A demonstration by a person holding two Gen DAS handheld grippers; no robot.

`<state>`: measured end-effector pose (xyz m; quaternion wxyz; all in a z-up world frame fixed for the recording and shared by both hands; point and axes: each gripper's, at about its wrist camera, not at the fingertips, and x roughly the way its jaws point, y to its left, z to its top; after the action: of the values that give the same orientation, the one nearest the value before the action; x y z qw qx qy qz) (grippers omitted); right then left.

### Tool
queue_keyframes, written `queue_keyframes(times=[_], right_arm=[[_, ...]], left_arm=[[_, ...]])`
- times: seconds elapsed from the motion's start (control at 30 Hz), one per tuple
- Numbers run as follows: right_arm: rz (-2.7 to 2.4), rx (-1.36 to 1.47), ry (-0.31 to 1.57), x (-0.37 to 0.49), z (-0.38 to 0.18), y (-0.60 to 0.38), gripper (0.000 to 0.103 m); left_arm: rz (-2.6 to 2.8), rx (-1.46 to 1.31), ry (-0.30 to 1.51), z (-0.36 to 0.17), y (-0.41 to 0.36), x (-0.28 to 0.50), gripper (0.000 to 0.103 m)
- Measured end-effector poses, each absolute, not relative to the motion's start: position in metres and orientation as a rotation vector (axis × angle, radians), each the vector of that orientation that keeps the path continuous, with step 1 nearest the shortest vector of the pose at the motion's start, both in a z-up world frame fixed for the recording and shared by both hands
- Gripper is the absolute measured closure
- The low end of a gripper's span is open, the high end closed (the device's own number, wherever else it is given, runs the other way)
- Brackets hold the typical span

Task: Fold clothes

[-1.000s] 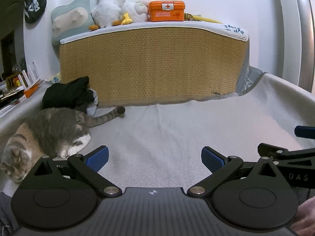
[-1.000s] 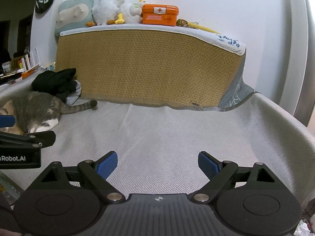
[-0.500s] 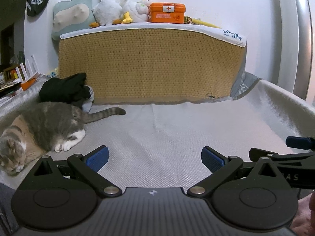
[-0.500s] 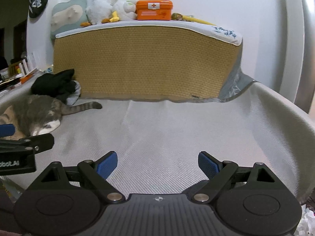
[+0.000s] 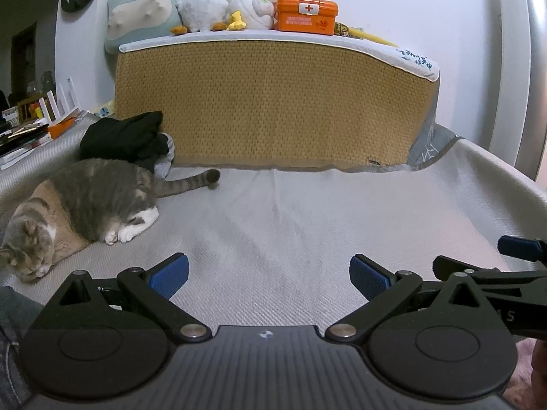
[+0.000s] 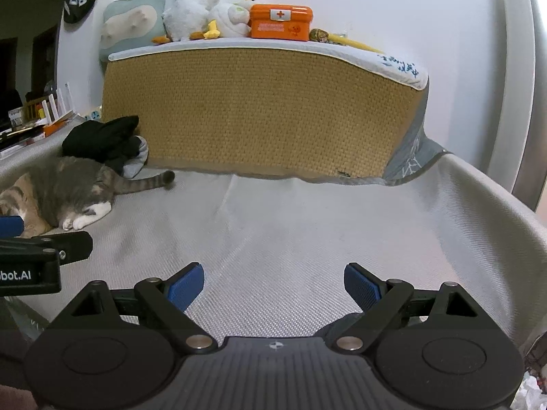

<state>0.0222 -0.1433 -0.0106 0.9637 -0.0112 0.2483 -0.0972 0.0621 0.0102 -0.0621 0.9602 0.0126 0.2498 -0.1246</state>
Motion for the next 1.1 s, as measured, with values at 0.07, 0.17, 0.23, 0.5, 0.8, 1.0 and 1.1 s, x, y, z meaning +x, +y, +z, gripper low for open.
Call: queue_keyframes(times=[0.07, 0.17, 0.23, 0.5, 0.8, 1.0, 1.1], right_arm=[[-0.198, -0.028, 0.505, 0.022, -0.01, -0.142, 0.011], [-0.199, -0.022, 0.507, 0.02, -0.007, -0.143, 0.011], [-0.2, -0.018, 0.506, 0.018, -0.005, -0.143, 0.011], [-0.188, -0.037, 0.491, 0.011, 0.002, -0.137, 0.011], [-0.184, -0.048, 0.501, 0.007, 0.0, -0.134, 0.011], [-0.181, -0.048, 0.505, 0.002, 0.001, -0.133, 0.011], [-0.182, -0.037, 0.505, -0.001, 0.003, -0.133, 0.011]], left_arm=[[-0.251, 0.024, 0.507, -0.061, 0.011, 0.06, 0.0], [-0.25, 0.017, 0.511, -0.059, 0.012, 0.056, 0.0], [-0.25, 0.02, 0.51, -0.058, 0.013, 0.054, 0.0], [-0.245, 0.031, 0.503, -0.054, 0.014, 0.045, 0.0], [-0.246, 0.05, 0.503, -0.052, 0.016, 0.037, 0.0], [-0.245, 0.056, 0.492, -0.048, 0.018, 0.03, 0.0], [-0.246, 0.05, 0.497, -0.049, 0.019, 0.029, 0.0]])
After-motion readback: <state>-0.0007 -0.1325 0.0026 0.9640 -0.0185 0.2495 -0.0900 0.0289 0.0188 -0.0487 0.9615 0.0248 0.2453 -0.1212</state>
